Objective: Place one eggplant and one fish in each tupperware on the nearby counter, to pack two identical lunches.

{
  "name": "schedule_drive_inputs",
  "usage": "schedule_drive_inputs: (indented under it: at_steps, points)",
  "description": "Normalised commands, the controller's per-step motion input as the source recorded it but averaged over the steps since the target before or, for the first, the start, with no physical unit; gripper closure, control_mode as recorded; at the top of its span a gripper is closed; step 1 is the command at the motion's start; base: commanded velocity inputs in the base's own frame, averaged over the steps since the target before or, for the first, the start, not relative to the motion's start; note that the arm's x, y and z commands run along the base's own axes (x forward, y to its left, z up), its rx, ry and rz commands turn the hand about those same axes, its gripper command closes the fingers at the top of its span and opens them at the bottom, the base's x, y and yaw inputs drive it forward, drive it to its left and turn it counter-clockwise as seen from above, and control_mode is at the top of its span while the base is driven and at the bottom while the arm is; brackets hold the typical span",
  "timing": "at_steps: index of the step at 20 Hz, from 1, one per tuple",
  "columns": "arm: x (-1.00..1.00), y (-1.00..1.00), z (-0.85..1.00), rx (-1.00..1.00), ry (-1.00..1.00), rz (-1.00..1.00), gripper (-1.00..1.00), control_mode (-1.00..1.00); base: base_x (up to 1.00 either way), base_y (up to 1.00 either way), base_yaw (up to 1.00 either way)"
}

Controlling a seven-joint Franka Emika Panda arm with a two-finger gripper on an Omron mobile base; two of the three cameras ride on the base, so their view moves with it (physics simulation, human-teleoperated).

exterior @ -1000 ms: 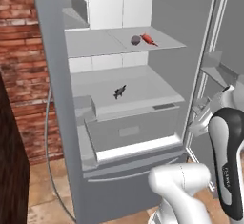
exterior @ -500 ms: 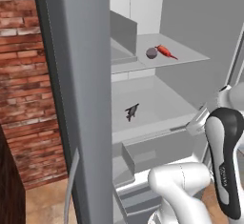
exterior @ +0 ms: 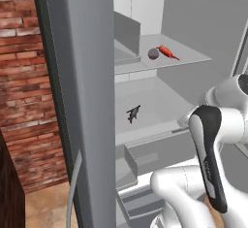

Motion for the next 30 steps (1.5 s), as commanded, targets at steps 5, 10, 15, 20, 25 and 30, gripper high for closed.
schedule_drive_inputs:
  at_steps: [5, 10, 15, 20, 25, 30]
  points:
    - [0.42, 0.02, -0.28, 0.05, -0.03, -0.24, -1.00, -1.00, 0.00, 0.00, 0.00]
    - [0.25, 0.00, -0.35, 0.11, -0.07, -0.19, -1.00, -1.00, 0.00, 0.00, 0.00]
    - [0.24, 0.02, -0.16, 0.12, -0.01, -0.16, -1.00, -1.00, 0.00, 0.00, 0.00]
    - [0.31, 0.17, -0.25, 0.12, 0.00, -0.10, -1.00, -1.00, 0.00, 0.00, 0.00]
    - [0.28, 0.14, -0.25, 0.11, 0.00, -0.03, -1.00, -1.00, 0.00, 0.00, 0.00]
    - [0.40, 0.20, -0.13, 0.09, 0.00, -0.01, -1.00, -1.00, 0.00, 0.00, 0.00]
